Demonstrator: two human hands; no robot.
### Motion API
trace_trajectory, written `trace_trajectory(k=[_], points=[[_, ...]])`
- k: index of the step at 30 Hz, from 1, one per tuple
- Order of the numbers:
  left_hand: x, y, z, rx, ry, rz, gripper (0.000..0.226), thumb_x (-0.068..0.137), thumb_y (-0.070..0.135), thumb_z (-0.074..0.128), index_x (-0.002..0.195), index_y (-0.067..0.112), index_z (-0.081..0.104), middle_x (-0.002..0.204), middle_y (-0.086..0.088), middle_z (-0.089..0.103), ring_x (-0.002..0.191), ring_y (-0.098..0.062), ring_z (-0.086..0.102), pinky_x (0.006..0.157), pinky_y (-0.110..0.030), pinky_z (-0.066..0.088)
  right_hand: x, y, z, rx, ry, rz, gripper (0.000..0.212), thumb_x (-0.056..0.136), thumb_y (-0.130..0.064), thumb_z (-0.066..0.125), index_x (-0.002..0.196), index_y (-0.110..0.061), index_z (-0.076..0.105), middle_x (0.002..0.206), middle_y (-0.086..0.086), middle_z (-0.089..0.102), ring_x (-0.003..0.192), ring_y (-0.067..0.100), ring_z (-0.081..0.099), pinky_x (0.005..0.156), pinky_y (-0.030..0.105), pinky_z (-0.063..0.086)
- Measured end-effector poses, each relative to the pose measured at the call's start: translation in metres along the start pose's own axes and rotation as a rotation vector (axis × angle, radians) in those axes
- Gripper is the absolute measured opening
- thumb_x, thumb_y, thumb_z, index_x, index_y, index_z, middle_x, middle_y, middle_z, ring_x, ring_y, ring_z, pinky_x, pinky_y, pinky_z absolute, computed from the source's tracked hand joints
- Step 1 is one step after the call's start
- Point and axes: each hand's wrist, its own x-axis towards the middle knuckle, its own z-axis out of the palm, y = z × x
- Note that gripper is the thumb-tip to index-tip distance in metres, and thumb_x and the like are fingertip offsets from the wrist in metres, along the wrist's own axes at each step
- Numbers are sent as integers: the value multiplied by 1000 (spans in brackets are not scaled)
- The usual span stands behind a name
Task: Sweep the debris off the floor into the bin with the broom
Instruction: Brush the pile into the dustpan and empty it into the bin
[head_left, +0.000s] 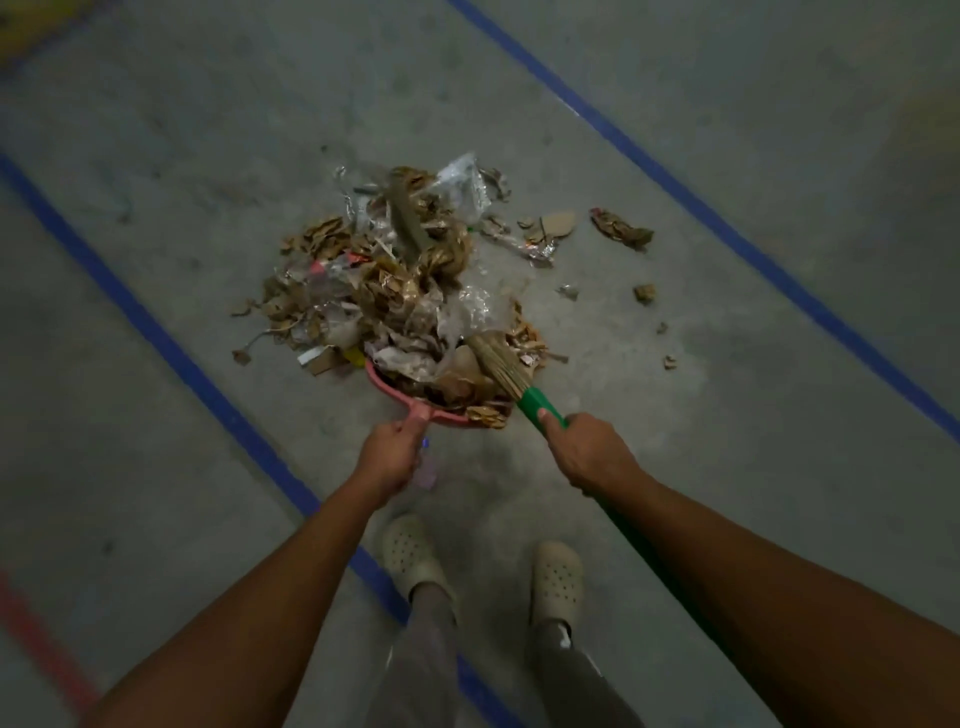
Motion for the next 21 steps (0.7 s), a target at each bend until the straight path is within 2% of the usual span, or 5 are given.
trace_trajectory(k=[4,10,14,21], points=[[-115,46,3,-86,19,3,55,97,57,51,64,13,50,49,-5,47,30,-10,39,34,-17,29,-92,9,-48,74,-12,0,59,97,-65,32,92,-12,59,77,8,65,60,21,66,54,35,61],[-250,73,-1,-126,32,-23,51,95,58,52,69,14,54,52,-2,47,36,-11,37,39,-18,29,-216,32,-97,175,-44,3,54,99,-61,34,90,-14,57,79,8,65,59,18,62,52,28,55],[-317,74,-4,-156,27,-12,50,93,59,54,72,13,54,54,-3,48,37,-13,37,40,-20,29,-278,47,-112,241,-50,5,53,99,-60,36,95,-12,58,83,9,65,60,17,58,50,26,50],[-405,67,-13,-211,49,17,46,94,51,55,72,12,56,48,0,48,36,-12,35,40,-19,25,-356,59,-126,241,-28,-62,56,100,-59,37,95,-9,59,80,10,65,60,19,58,56,29,52]])
